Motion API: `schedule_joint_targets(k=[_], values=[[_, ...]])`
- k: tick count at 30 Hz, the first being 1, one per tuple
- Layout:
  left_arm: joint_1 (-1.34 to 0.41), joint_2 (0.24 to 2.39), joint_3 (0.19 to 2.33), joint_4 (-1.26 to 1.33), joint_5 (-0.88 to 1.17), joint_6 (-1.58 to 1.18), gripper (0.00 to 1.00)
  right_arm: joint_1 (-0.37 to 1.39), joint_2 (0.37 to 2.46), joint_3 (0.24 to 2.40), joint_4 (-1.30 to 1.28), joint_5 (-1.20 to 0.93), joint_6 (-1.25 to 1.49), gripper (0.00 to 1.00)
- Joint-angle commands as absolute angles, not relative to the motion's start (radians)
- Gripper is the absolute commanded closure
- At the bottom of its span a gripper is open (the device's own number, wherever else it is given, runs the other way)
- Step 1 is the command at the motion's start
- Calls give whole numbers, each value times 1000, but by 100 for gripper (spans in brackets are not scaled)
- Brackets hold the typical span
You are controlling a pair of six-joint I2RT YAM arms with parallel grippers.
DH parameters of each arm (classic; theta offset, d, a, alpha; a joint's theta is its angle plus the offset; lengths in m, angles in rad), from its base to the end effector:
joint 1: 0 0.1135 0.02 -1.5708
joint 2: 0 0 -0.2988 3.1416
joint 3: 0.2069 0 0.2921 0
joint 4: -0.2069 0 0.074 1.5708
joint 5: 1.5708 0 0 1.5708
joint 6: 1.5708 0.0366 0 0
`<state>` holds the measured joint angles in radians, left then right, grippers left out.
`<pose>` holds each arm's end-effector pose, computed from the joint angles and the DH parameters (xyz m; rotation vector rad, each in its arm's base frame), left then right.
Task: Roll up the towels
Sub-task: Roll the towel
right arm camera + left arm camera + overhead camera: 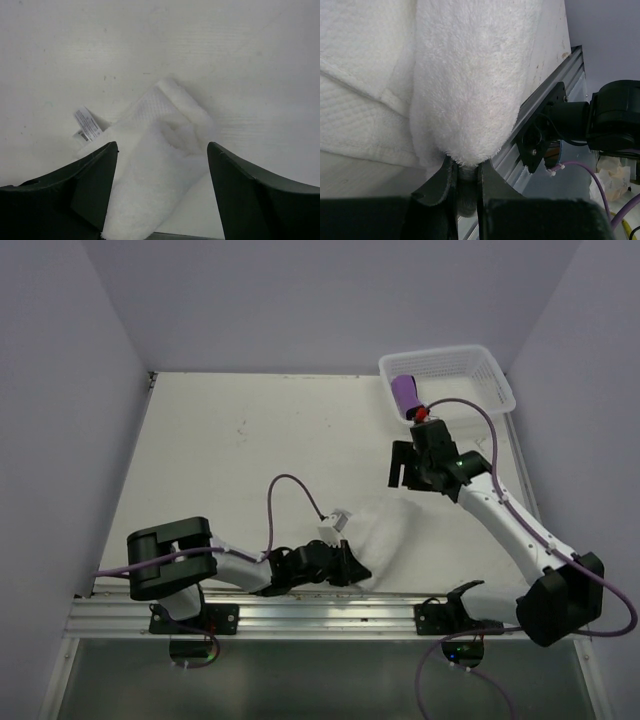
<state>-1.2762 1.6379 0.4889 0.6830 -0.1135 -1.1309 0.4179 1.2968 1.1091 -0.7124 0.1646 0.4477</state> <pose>0.0941 -0.2958 0.1258 0.0879 2.3341 -1.2954 0.2763 0.1161 0.3205 0.1074 2.4598 0.1754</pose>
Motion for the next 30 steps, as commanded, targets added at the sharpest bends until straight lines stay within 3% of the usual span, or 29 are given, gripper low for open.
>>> schedule_joint_targets(k=[1,8,10,20,25,30], values=[[-1267,1677,503,480,-138,-1078,100,417,1207,1017,-798,174,514,22],[-1261,1698,606,373,-189,-1062,100,448,1049,848,-784,37,627,9],[-1259,1712,627,350,-202,-1062,100,463,994,776,-717,-17,658,1],[-1261,1750,724,275,-244,-1074,100,491,985,554,-560,21,854,1],[-1259,1763,768,265,-233,-1046,100,494,994,488,-460,61,911,9],[-1262,1746,772,255,-233,-1025,100,494,988,459,-407,97,937,33]])
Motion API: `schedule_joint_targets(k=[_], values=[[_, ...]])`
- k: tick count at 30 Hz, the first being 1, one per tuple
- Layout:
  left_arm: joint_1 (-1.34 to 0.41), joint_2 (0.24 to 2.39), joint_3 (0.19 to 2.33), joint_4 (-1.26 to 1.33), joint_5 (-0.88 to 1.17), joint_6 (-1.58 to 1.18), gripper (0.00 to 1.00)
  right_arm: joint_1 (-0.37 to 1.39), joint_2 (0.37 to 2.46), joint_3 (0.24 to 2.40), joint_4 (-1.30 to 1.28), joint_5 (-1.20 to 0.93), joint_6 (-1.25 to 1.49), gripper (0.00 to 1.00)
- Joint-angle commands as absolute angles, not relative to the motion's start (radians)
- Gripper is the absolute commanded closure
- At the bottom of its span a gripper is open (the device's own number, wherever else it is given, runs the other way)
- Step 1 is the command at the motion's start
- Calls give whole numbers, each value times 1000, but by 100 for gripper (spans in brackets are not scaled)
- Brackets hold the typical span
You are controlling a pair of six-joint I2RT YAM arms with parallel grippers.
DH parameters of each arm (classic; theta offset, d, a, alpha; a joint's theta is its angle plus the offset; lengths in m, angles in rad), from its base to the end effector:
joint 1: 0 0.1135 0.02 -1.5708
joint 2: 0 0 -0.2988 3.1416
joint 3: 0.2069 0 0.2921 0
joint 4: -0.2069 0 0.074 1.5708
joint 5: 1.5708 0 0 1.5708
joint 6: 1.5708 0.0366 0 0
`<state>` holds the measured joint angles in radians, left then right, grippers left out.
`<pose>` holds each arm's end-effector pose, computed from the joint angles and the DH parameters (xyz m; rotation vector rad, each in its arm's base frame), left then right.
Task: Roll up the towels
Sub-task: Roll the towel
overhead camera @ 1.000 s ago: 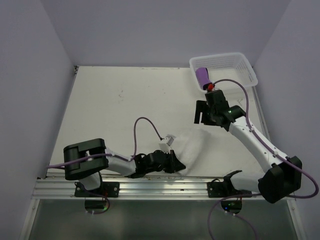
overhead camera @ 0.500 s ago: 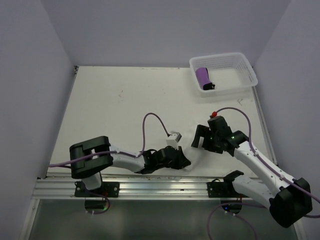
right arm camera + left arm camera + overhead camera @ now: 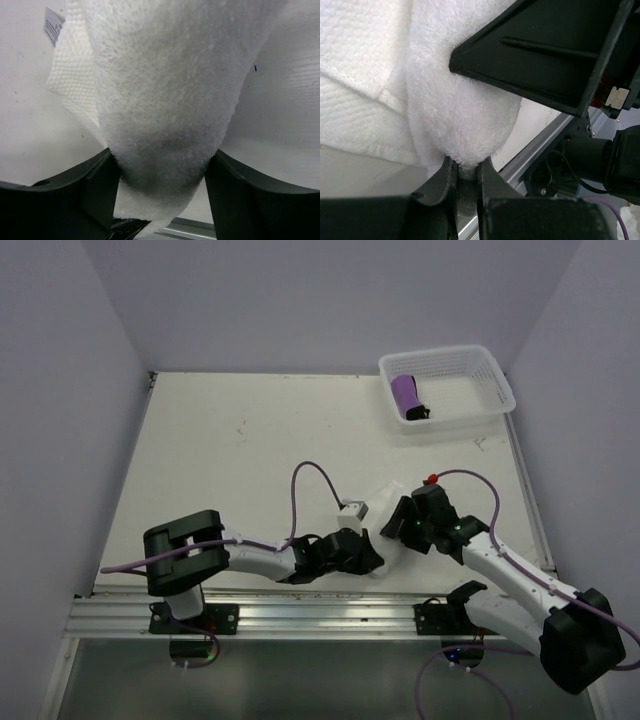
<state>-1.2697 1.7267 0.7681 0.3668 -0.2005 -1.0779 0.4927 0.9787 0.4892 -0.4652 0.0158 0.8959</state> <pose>0.1170 -0.3521 0.1479 0.1008 2.3770 -1.0748 0.1744 0.0930 0.1897 0.5292 2.5567 0.5157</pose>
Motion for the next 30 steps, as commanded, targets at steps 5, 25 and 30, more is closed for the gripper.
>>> schedule_joint_targets(k=[5,25,30], values=[[-1262,1683,744,252,-233,-1009,90,492,1026,430,-331,77,950,61],[-1229,1080,456,23,-600,-1080,63,491,1321,652,-118,-432,324,65],[-1203,1202,483,98,-609,-1023,64,497,1455,695,-55,-528,305,62]])
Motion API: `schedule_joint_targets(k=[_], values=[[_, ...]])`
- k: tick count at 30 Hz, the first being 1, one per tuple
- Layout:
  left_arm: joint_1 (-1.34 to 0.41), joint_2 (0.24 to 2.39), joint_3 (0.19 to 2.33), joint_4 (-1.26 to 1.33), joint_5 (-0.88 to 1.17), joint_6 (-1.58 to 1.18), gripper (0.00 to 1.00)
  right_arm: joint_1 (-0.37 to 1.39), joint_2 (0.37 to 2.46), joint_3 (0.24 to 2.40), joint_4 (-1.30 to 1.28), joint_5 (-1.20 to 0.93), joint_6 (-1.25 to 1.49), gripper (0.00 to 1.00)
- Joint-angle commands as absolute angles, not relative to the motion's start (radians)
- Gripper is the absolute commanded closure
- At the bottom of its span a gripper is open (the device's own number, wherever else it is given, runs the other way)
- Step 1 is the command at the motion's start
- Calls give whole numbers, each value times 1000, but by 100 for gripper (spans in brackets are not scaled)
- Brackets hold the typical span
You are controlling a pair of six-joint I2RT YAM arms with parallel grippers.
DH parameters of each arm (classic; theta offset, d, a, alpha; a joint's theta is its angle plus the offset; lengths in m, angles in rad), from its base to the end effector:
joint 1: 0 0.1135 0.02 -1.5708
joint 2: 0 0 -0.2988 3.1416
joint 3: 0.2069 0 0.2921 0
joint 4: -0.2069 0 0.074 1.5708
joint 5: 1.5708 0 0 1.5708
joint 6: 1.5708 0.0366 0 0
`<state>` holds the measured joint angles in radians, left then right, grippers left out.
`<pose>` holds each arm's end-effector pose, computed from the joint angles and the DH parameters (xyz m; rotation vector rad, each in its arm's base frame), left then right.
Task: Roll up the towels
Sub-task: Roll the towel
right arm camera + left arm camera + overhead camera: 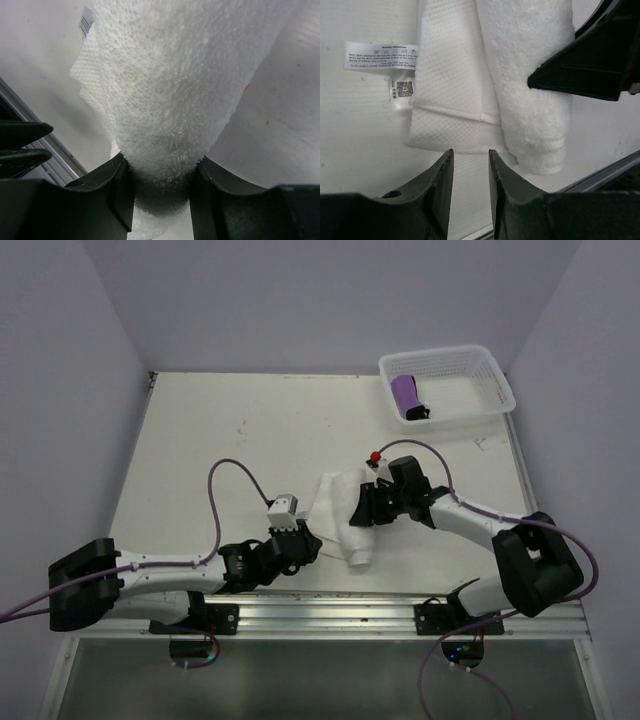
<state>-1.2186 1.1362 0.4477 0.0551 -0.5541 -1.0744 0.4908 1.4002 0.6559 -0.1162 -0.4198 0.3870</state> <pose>0.1001 -0.2166 0.1870 -0.1553 2.1865 -0.7471 0.2490 0.1500 0.1770 -0.3308 2.5160 0.8865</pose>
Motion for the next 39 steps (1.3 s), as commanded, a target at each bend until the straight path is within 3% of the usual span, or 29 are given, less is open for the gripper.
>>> schedule_joint_targets(k=[1,2,4,5,6,22,29,39], values=[[-1186,1225,497,109,-614,-1013,66,499,1463,701,-57,-529,295,62],[-1175,1253,503,133,-623,-993,77,499,1471,709,-60,-531,291,62],[-1128,1336,517,155,-623,-982,87,497,1473,713,-69,-519,281,62],[-1105,1356,523,182,-594,-968,98,499,1473,716,-74,-514,279,61],[-1083,1383,528,201,-583,-959,100,497,1471,716,-84,-508,276,60],[-1042,1606,690,354,-509,-833,100,500,1454,732,-146,-296,296,25],[-1019,1655,654,382,-479,-874,100,500,1387,710,-190,-131,366,22],[-1002,1716,647,388,-445,-884,100,500,1253,733,-264,-52,419,19]])
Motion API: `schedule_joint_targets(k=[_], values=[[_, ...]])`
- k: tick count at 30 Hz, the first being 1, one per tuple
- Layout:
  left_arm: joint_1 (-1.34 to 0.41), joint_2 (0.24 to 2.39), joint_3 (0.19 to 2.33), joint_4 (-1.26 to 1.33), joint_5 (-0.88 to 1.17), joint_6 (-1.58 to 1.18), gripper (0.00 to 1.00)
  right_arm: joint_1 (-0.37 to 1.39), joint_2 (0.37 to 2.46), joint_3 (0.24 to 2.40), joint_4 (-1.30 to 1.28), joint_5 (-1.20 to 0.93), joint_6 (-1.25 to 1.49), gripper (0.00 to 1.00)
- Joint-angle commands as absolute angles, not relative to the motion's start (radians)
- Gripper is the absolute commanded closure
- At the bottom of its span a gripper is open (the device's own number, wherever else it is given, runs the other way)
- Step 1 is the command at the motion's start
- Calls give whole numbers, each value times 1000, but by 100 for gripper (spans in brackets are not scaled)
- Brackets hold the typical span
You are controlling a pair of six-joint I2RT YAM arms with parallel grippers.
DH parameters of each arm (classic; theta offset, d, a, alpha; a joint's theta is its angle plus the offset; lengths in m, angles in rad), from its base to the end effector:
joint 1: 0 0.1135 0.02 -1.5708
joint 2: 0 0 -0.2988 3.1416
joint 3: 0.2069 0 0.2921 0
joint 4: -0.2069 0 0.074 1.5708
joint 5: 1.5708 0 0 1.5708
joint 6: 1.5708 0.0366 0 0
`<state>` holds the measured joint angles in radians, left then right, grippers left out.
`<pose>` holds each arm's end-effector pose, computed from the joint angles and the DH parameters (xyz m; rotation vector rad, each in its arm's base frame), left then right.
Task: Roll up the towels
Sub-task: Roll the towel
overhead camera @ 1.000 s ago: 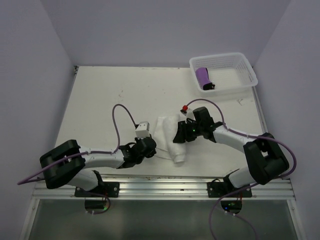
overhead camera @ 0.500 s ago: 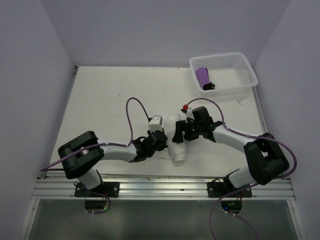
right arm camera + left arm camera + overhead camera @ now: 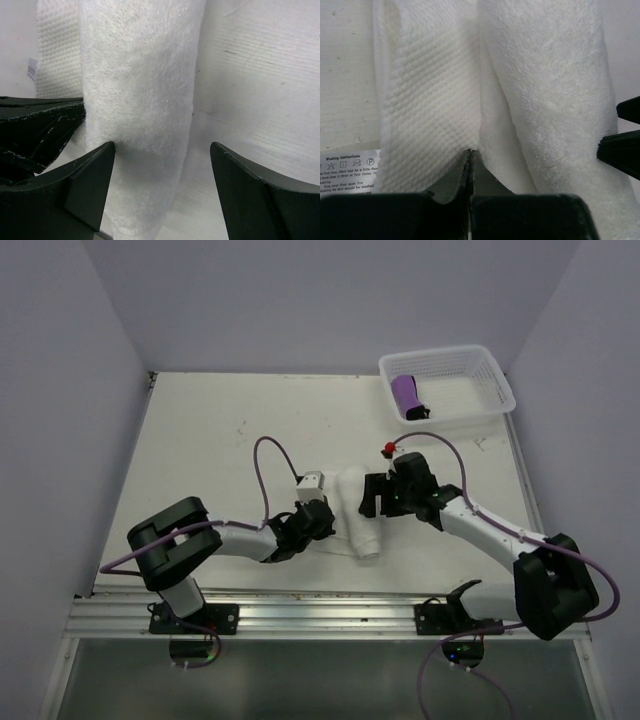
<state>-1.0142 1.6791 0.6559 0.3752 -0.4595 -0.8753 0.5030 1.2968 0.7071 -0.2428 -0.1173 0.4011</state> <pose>0.1921 -0.2780 0.1333 -0.1019 2.1985 -0.5812 0.2471 0.1408 0.2104 -0.1819 2.4652 0.5481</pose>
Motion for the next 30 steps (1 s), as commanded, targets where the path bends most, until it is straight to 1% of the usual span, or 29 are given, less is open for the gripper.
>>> schedule_joint_targets(k=[1,11,15,20,24,26,27,29,30], values=[[-1000,1720,647,388,-437,-888,100,500,1249,742,-265,-58,411,19],[-1000,1741,652,388,-413,-894,100,500,1272,793,-232,-120,397,22],[-999,1749,653,385,-407,-893,100,500,1305,822,-244,-100,384,22],[-999,1759,653,379,-397,-896,100,512,1422,867,-288,-2,379,25],[-999,1759,650,370,-391,-900,100,531,1479,896,-327,139,394,29],[-999,1758,647,368,-390,-902,100,537,1485,905,-330,170,411,35],[-999,1756,646,368,-390,-903,100,538,1488,908,-337,192,420,41],[-1000,1758,644,368,-385,-908,100,541,1494,922,-348,215,445,50],[-999,1759,644,368,-384,-910,100,545,1497,928,-363,225,452,59]])
